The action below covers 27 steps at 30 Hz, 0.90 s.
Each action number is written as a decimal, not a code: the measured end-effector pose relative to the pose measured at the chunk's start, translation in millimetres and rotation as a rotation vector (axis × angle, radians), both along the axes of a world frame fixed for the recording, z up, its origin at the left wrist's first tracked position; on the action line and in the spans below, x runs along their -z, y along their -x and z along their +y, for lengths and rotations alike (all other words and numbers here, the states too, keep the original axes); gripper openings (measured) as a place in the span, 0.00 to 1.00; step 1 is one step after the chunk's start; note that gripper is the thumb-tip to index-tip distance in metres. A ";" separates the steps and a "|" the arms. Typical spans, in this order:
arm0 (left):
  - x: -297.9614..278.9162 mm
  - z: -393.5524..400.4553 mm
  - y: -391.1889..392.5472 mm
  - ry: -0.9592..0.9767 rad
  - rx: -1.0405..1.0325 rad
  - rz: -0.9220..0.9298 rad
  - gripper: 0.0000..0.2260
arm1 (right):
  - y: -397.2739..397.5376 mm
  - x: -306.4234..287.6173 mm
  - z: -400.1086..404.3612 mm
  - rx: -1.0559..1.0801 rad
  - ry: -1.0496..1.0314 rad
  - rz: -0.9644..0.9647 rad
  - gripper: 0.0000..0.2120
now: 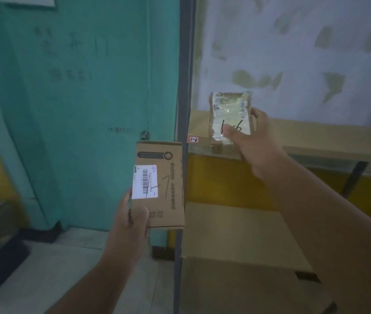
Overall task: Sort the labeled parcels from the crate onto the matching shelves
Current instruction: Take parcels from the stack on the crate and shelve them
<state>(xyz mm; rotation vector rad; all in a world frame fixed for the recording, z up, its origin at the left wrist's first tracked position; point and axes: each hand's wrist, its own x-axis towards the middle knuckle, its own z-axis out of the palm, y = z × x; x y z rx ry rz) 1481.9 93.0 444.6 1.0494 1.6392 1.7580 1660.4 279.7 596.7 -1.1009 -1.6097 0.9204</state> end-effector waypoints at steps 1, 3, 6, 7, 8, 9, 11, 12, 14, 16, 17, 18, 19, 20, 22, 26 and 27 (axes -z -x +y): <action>-4.0 1.0 6.4 -0.023 -0.023 0.005 0.19 | 6.1 -5.5 5.2 0.002 -0.002 -0.018 0.40; -10.4 3.3 17.4 -0.048 -0.049 0.009 0.19 | 15.3 -14.9 19.8 0.012 -0.003 -0.047 0.41; -15.9 9.1 25.3 -0.058 -0.064 -0.006 0.23 | 23.4 -35.2 41.4 0.047 -0.012 -0.153 0.40; -16.3 11.8 26.8 -0.058 -0.070 -0.014 0.23 | 26.4 -42.3 47.4 0.067 -0.006 -0.188 0.39; -18.3 13.9 26.8 -0.067 -0.073 -0.022 0.24 | 31.2 -47.8 55.1 0.075 0.014 -0.211 0.38; -18.1 16.7 28.2 -0.082 -0.079 -0.035 0.24 | 37.1 -52.2 61.7 0.074 0.030 -0.229 0.36; -20.0 21.3 28.7 -0.101 -0.090 -0.053 0.24 | 50.0 -56.2 74.7 0.049 0.066 -0.263 0.35; -21.4 22.9 27.9 -0.107 -0.092 -0.059 0.23 | 56.1 -56.1 81.8 0.039 0.081 -0.277 0.36; -24.2 25.7 25.7 -0.115 -0.100 -0.078 0.22 | 65.6 -52.8 92.1 0.045 0.091 -0.342 0.36; -23.2 30.0 28.0 -0.119 -0.127 -0.112 0.21 | 72.2 -47.1 102.1 0.060 0.094 -0.408 0.35; -22.4 31.8 29.3 -0.114 -0.135 -0.122 0.21 | 74.2 -43.4 107.6 0.066 0.098 -0.424 0.35; -22.4 33.7 29.5 -0.102 -0.138 -0.122 0.20 | 76.1 -39.8 114.2 0.078 0.099 -0.440 0.34; -21.7 35.4 29.8 -0.093 -0.140 -0.120 0.21 | 76.1 -37.2 117.8 0.087 0.087 -0.468 0.33; -20.6 37.5 29.1 -0.091 -0.141 -0.122 0.21 | 74.7 -35.7 119.7 0.090 0.072 -0.513 0.32; -18.5 41.0 29.1 -0.080 -0.146 -0.134 0.21 | 71.3 -32.7 122.9 0.094 0.044 -0.612 0.32; -14.7 47.2 26.0 -0.078 -0.132 -0.134 0.22 | 68.2 -25.5 124.4 0.115 0.025 -0.642 0.35; -14.4 47.4 25.0 -0.076 -0.125 -0.122 0.22 | 67.1 -25.6 118.9 0.135 0.033 -0.618 0.37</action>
